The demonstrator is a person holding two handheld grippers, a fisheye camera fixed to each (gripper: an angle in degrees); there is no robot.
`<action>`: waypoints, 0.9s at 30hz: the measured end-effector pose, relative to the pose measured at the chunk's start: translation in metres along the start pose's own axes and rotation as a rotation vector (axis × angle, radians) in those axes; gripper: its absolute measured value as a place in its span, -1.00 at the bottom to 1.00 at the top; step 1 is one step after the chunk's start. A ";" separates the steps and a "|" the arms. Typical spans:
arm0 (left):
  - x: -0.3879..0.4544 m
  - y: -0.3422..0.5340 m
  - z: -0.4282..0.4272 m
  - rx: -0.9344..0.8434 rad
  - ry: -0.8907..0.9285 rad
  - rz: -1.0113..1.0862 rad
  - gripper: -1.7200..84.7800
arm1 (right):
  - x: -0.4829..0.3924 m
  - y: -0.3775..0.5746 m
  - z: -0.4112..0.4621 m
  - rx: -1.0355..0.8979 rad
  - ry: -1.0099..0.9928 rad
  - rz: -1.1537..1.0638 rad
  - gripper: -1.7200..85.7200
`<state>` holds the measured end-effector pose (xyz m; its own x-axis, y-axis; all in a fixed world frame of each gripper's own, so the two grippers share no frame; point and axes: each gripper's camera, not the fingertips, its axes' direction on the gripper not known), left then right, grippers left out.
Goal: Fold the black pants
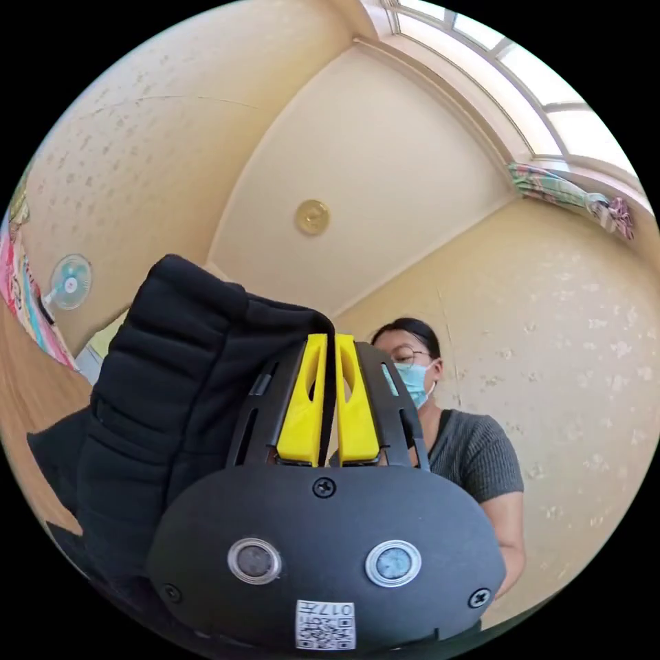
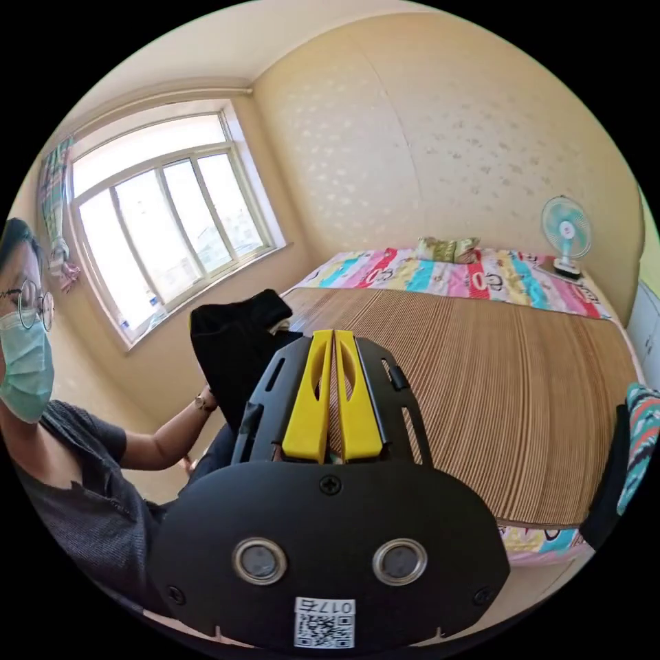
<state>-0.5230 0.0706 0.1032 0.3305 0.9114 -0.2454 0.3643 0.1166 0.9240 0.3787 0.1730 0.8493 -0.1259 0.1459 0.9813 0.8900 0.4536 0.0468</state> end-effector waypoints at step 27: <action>0.184 0.098 0.096 0.260 0.892 0.494 -0.97 | 0.054 0.212 0.158 -0.455 -1.502 0.253 -0.55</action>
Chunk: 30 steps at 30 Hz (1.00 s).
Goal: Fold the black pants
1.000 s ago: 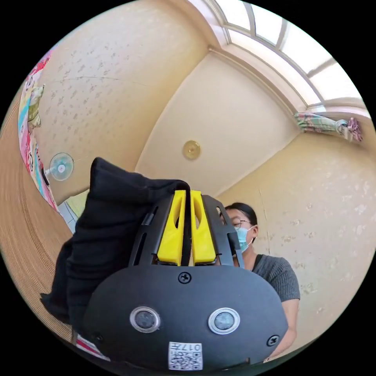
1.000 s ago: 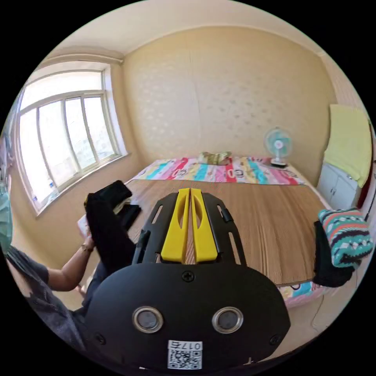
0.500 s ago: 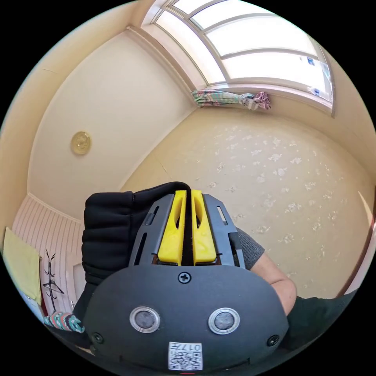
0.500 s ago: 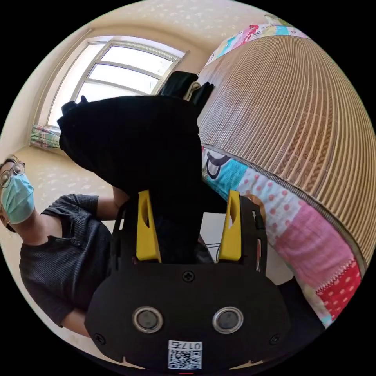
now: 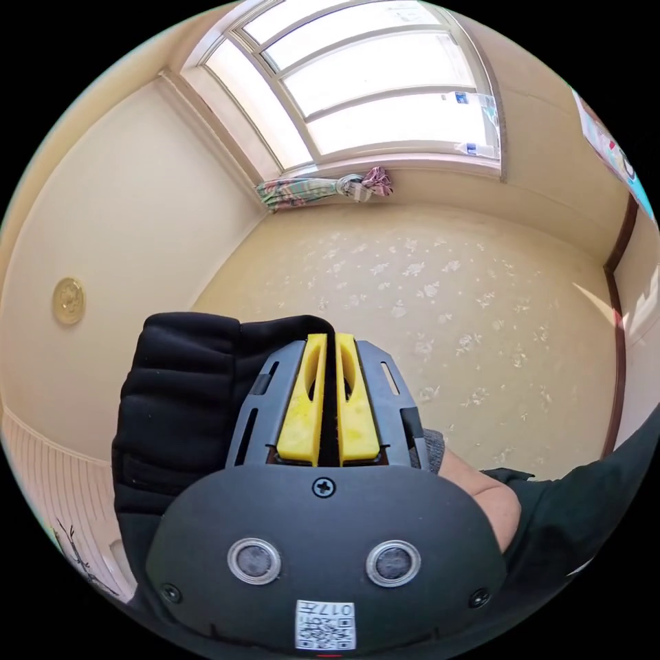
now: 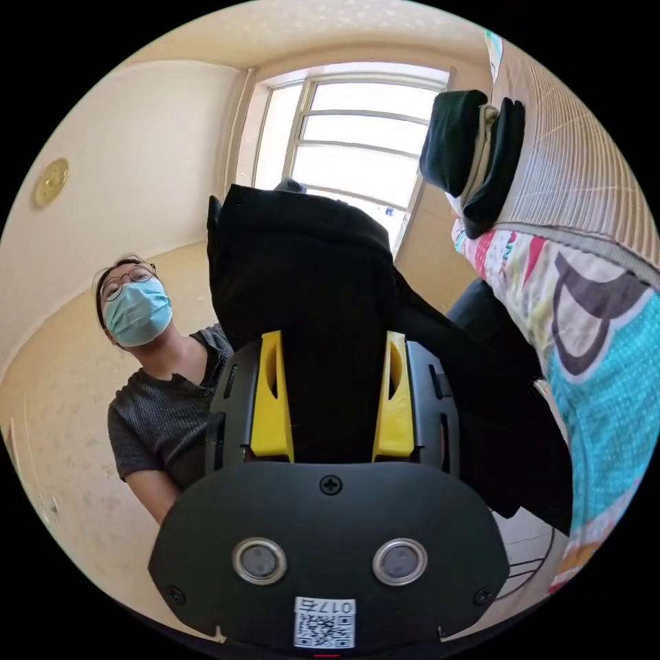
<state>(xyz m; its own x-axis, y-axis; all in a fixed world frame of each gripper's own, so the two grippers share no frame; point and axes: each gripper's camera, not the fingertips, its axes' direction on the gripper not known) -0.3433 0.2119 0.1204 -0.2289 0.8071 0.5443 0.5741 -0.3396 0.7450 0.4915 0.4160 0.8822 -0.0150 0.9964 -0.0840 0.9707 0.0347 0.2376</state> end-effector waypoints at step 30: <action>-0.308 -0.119 -0.162 -0.287 -1.552 -0.525 -0.88 | -0.532 -0.103 -0.173 0.709 1.370 -0.639 -0.86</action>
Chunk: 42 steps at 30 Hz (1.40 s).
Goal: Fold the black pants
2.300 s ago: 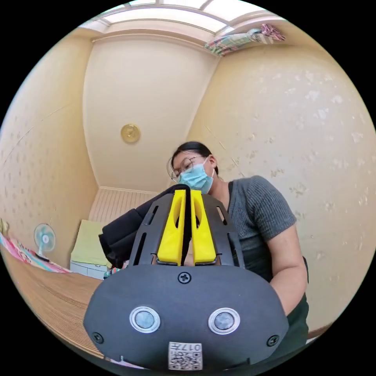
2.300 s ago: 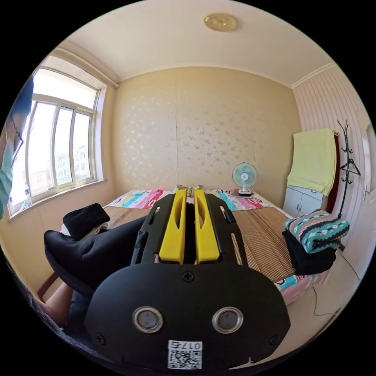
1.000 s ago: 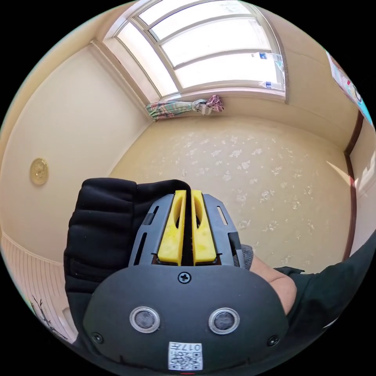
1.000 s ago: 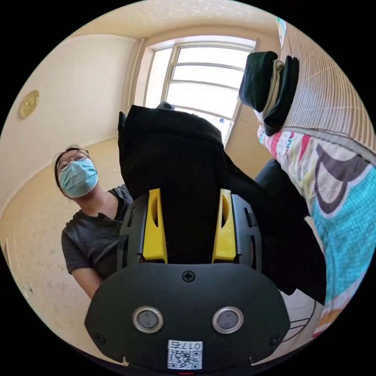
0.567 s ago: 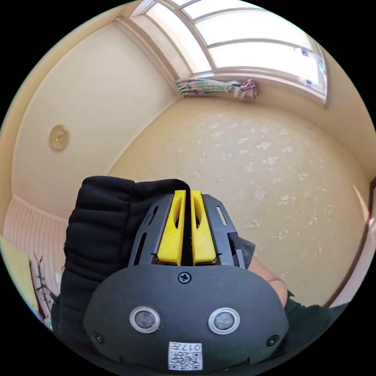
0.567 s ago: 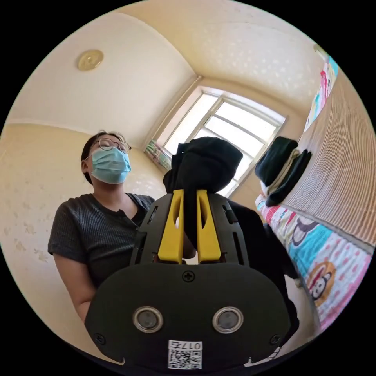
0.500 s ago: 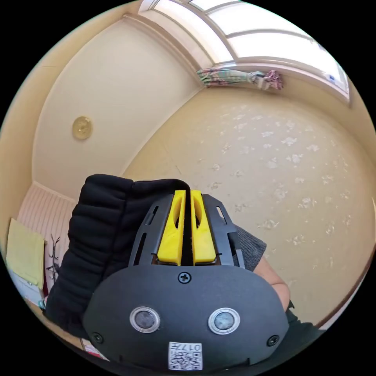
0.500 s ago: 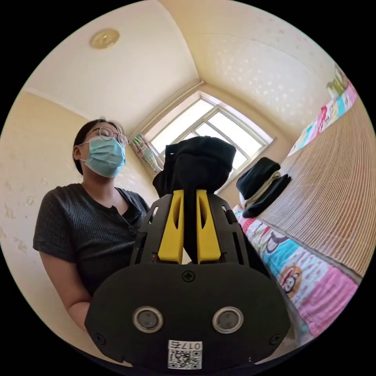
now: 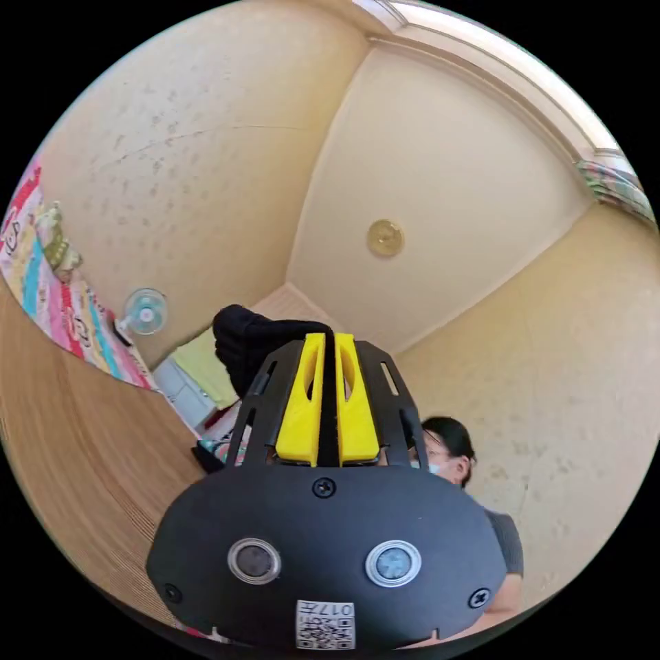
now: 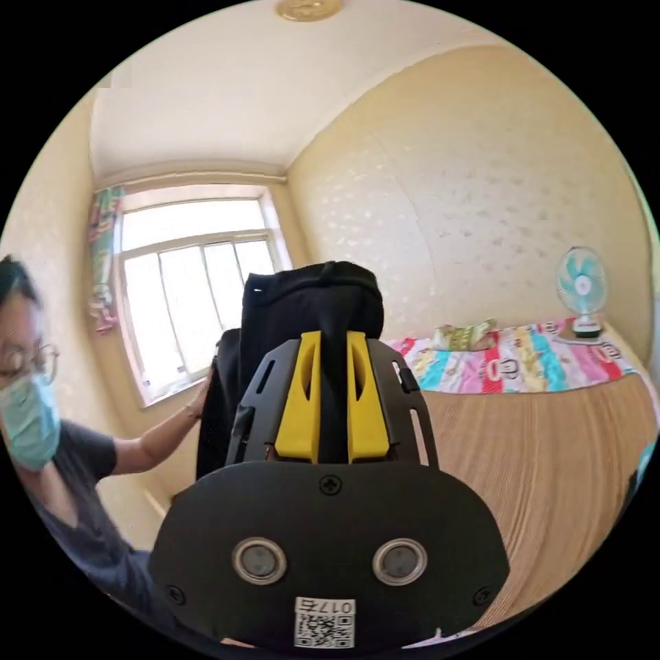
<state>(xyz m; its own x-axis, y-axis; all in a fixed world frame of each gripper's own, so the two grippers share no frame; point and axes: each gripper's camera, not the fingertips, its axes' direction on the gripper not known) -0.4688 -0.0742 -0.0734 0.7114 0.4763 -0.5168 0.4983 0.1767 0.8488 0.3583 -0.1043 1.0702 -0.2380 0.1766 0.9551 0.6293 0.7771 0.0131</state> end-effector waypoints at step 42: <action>-0.479 0.271 0.253 -0.701 -1.657 0.060 -0.97 | 0.281 0.629 0.415 -0.795 0.694 0.029 -0.95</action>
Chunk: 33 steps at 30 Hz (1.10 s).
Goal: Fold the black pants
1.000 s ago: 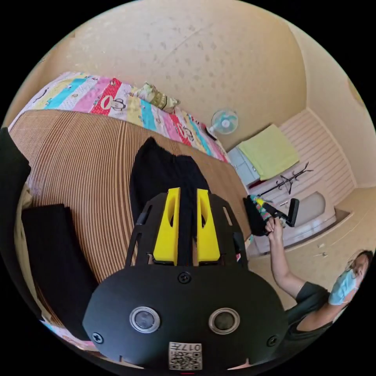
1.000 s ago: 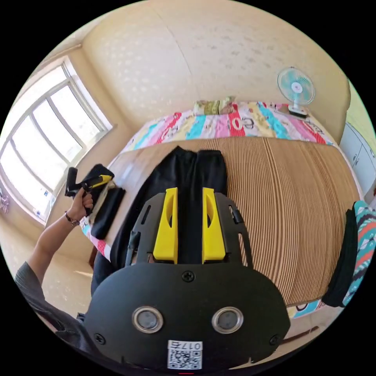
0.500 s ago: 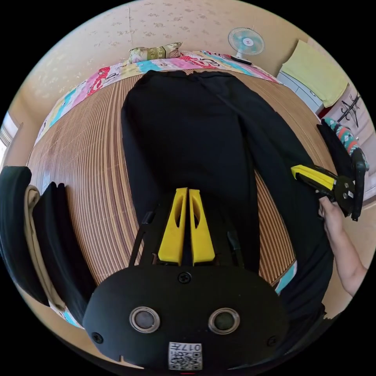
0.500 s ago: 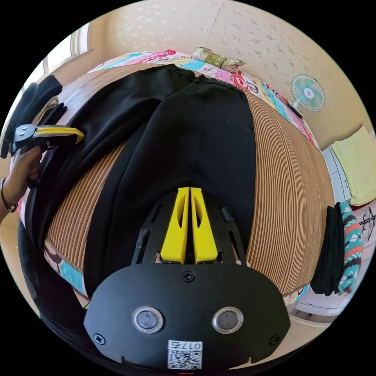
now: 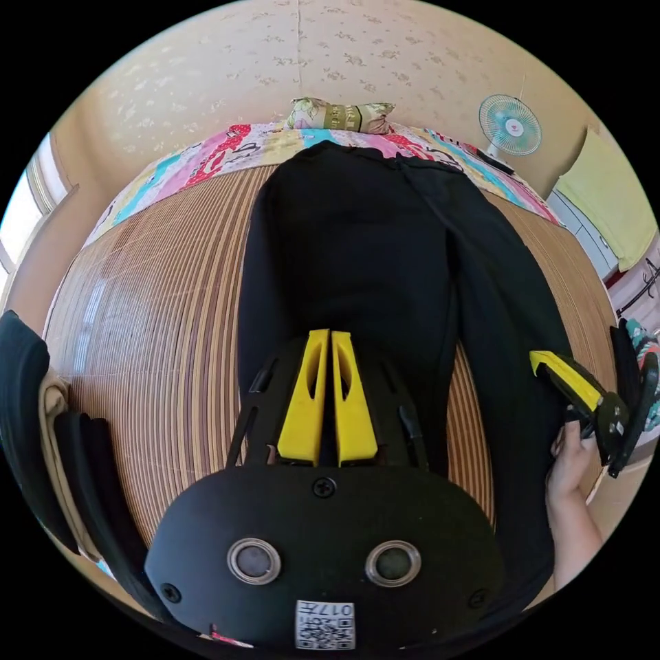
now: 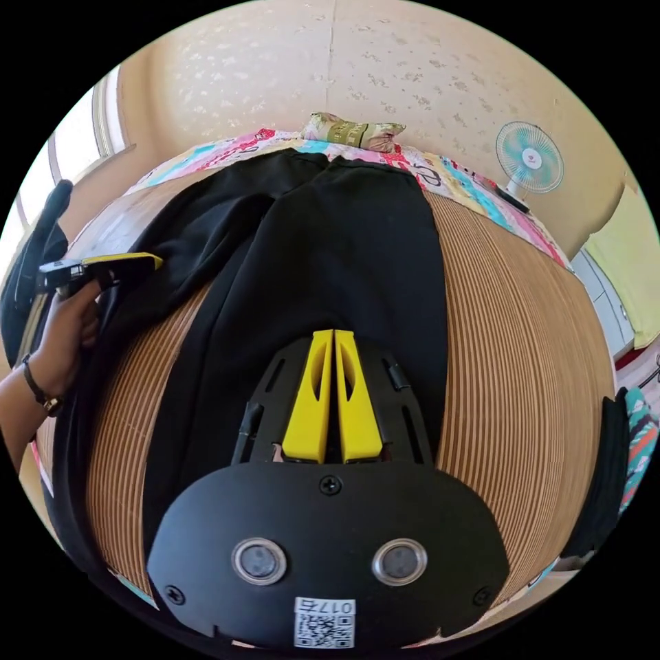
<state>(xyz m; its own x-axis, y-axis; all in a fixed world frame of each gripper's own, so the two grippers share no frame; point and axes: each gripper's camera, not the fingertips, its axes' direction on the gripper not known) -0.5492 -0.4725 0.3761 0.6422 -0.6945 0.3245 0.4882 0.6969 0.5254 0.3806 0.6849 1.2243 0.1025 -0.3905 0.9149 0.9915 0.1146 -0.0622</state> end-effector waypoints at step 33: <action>-0.308 0.485 -0.299 0.285 0.986 0.005 -0.98 | -0.076 0.174 -0.011 0.048 0.306 -0.185 -0.96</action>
<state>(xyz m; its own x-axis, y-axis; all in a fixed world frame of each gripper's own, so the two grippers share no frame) -0.3333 0.1326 0.2954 0.9064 -0.1466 -0.3962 0.4087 0.5417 0.7345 0.5458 0.7246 1.1396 -0.0519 -0.6634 0.7464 0.9913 0.0563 0.1189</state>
